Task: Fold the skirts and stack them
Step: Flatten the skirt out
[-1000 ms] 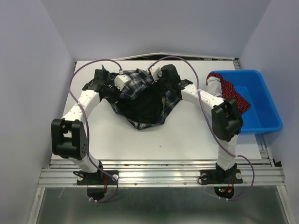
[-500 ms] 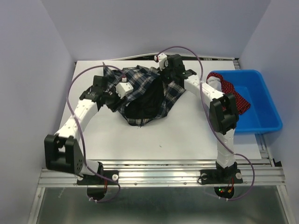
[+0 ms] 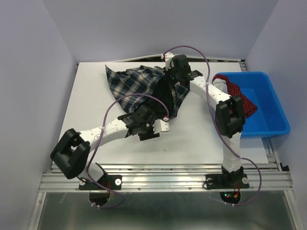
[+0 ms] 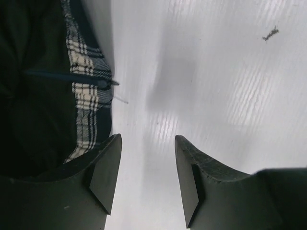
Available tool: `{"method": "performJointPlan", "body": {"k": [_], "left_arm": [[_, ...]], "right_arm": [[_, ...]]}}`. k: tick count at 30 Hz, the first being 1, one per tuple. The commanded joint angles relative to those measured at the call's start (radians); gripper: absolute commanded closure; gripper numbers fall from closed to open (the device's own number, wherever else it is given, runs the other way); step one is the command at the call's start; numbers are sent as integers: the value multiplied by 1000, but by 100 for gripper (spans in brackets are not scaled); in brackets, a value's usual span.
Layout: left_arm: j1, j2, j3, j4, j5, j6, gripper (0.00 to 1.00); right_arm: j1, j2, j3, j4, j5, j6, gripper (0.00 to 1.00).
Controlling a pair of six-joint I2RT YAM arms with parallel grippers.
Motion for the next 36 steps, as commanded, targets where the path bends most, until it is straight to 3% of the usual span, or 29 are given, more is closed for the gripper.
{"method": "performJointPlan", "body": {"k": [1,11,14,17,18,24,29,33,36], "left_arm": [[-43,96,41,164,-92,-113,41],[-77,355,140,287,-198,-134,41],[-75,409,179,296,-259,-137,45],[-75,466,211,272,-281,-128,75],[-74,461,210,258,-272,-124,100],[-38,230,118,110,-226,-105,100],[90,-63,78,-97,-174,17,100],[136,-235,12,-220,-249,149,100],[182,-324,-11,-314,-261,251,100]], "right_arm": [[3,-3,46,19,5,22,99],[-6,-23,64,19,23,65,99],[-6,-32,79,22,27,88,99],[-15,-46,107,22,51,107,99],[-15,-52,116,25,59,114,99],[-74,-75,223,57,163,165,99],[-130,-109,302,67,240,237,99],[-143,-196,241,65,237,251,99],[-143,-269,97,65,240,261,99]]}}
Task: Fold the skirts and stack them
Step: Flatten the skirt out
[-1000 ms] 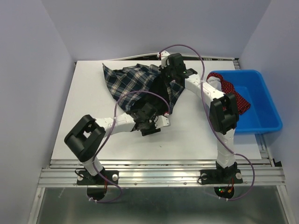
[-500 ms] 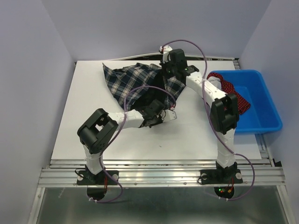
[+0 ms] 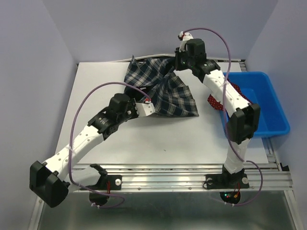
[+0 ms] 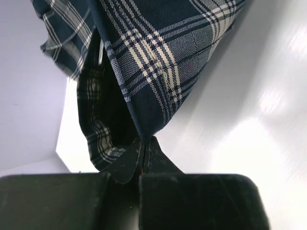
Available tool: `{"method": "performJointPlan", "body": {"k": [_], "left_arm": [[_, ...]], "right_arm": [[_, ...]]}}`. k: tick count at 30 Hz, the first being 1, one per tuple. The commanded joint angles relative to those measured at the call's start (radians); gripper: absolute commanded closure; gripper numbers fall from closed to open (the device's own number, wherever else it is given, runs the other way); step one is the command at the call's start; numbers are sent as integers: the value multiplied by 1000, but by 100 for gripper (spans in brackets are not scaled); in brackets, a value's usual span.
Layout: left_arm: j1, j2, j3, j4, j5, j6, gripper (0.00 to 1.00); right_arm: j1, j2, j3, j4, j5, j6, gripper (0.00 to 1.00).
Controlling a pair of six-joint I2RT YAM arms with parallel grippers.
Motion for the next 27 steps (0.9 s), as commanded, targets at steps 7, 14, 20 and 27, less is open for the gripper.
{"method": "performJointPlan", "body": {"k": [7,14,20,27], "left_arm": [[85,-176,-210,-387,5,261,100],[220,-121,-282,-324,138,269,100],[424,37,-166,-347,342,220,79],[518,-16,-80,-394,526,163,17]], "right_arm": [[-66,-322,-404,31,-87,-51,99],[-66,-296,-500,-98,-246,-147,99],[-66,-252,-330,-182,-434,-202,32],[-66,-197,-58,-354,-636,-486,0]]}}
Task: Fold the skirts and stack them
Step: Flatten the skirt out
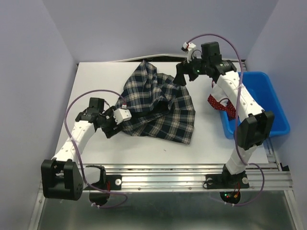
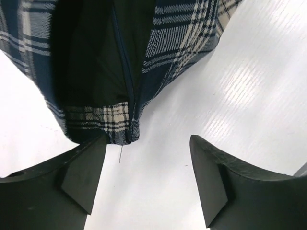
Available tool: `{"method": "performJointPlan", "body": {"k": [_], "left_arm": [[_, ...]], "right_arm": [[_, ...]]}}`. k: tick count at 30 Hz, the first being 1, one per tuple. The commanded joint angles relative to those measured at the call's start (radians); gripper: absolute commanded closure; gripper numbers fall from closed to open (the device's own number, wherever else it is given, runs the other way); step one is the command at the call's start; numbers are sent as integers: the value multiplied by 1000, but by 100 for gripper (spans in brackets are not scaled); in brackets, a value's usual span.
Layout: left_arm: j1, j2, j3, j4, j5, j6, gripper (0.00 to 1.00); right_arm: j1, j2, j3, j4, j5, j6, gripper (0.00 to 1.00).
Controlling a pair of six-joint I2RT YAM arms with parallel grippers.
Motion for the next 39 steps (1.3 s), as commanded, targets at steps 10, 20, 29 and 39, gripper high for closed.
{"method": "performJointPlan", "body": {"k": [10,20,29,39], "left_arm": [[370,-37,149,-173,377,-90,17],[674,124,177,-162,414,-44,16],[684,123,117,-101,367,13,13],[682,75,21,-217,325,506,13]], "right_arm": [[42,-70,-181,-165,-72,-908,0],[184,-251,-600,219,5,-592,0],[230,-161,-578,504,104,-463,1],[248,-164,-532,499,57,-449,94]]}}
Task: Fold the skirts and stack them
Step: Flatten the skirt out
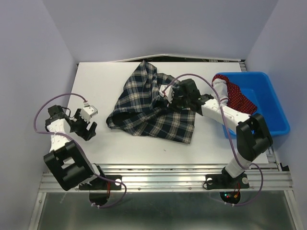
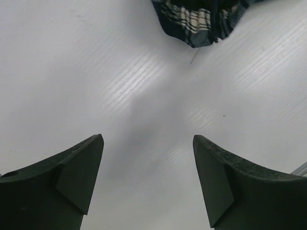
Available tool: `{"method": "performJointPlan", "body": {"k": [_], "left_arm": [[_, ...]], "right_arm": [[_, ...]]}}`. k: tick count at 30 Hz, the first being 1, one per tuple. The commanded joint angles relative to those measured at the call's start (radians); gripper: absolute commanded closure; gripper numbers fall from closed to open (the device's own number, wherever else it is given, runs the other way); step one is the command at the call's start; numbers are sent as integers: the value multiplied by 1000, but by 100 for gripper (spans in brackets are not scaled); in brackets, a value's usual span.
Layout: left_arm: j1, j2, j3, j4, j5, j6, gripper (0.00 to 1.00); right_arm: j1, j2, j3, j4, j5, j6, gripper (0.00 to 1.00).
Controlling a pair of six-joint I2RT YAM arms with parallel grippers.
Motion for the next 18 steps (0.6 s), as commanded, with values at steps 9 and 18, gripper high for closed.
{"method": "performJointPlan", "body": {"k": [9,18], "left_arm": [[-175,29,-111,185,-53,321,14],[-282,99,-117,331,21,498,9]], "right_arm": [[12,-49,128,-17,10,-28,99],[12,-47,148,-56,4,-38,99]]}}
